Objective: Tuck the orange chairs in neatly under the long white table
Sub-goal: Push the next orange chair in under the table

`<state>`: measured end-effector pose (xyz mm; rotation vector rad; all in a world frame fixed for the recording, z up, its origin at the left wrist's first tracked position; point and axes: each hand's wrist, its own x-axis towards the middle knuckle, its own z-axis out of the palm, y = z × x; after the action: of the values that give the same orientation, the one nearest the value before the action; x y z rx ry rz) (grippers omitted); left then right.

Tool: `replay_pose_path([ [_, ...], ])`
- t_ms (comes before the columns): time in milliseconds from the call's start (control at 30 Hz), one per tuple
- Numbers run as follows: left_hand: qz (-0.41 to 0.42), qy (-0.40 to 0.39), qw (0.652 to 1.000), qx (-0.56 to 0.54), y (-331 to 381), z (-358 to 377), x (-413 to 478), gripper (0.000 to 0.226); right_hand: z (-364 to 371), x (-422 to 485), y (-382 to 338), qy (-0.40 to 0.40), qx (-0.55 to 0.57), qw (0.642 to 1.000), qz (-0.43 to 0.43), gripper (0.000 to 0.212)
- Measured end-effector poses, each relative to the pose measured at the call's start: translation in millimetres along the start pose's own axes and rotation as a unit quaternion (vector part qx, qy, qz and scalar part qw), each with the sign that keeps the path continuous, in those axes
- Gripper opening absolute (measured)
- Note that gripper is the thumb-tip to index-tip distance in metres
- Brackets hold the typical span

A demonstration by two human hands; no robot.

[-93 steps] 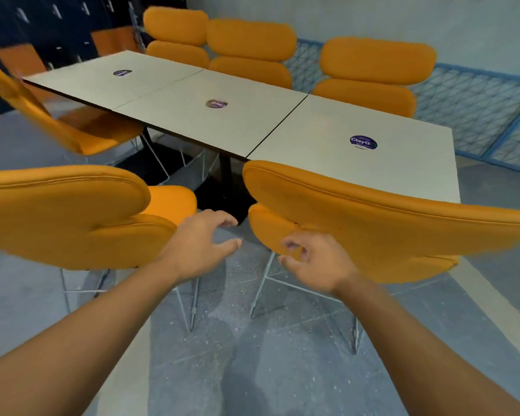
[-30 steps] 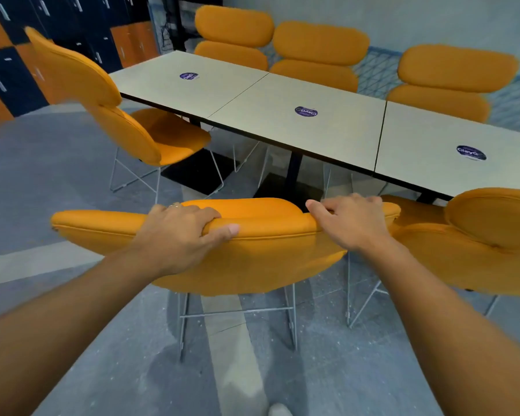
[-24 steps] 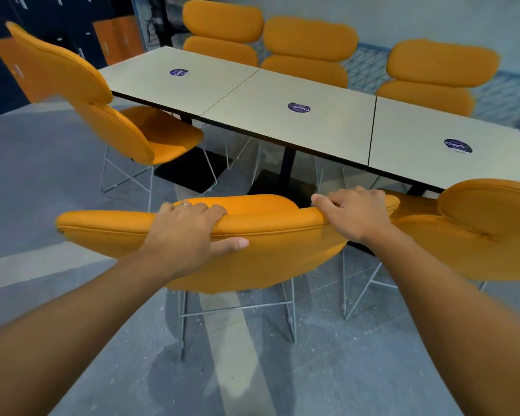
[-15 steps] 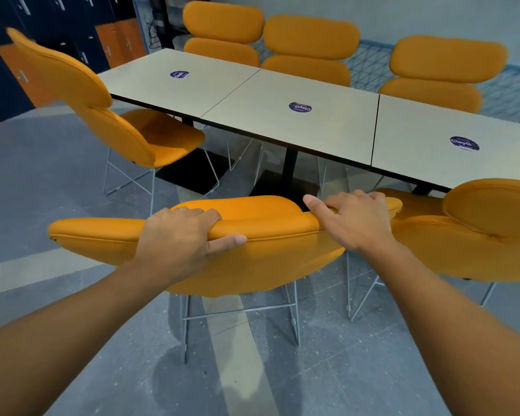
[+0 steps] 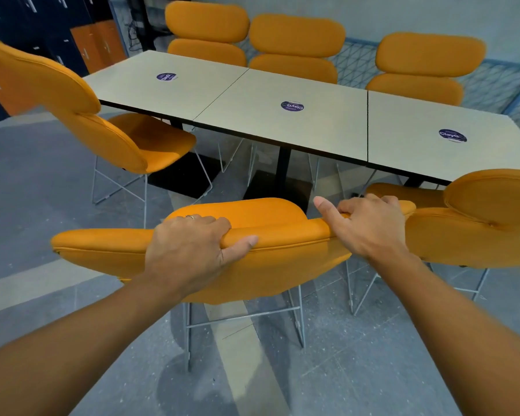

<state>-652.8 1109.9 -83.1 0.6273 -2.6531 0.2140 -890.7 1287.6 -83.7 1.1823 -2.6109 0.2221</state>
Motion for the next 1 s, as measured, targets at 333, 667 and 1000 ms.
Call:
replay_pose_path([
  [333,0.049,-0.003,0.997,-0.055,-65.8,-5.2,-12.4,0.077,-7.9,-50.4,-67.8,0.037,-0.012,0.996,0.08,0.074],
  [667,0.118,0.011,0.99,-0.07,-110.2,7.6,9.1,0.081,-7.3,-54.8,-111.6,0.074,-0.064,0.984,0.147,0.077],
  [1000,0.121,0.028,0.989,-0.078,-111.9,20.6,51.5,0.087,9.5,-6.7,-99.3,0.12,-0.045,0.976,0.175,0.067],
])
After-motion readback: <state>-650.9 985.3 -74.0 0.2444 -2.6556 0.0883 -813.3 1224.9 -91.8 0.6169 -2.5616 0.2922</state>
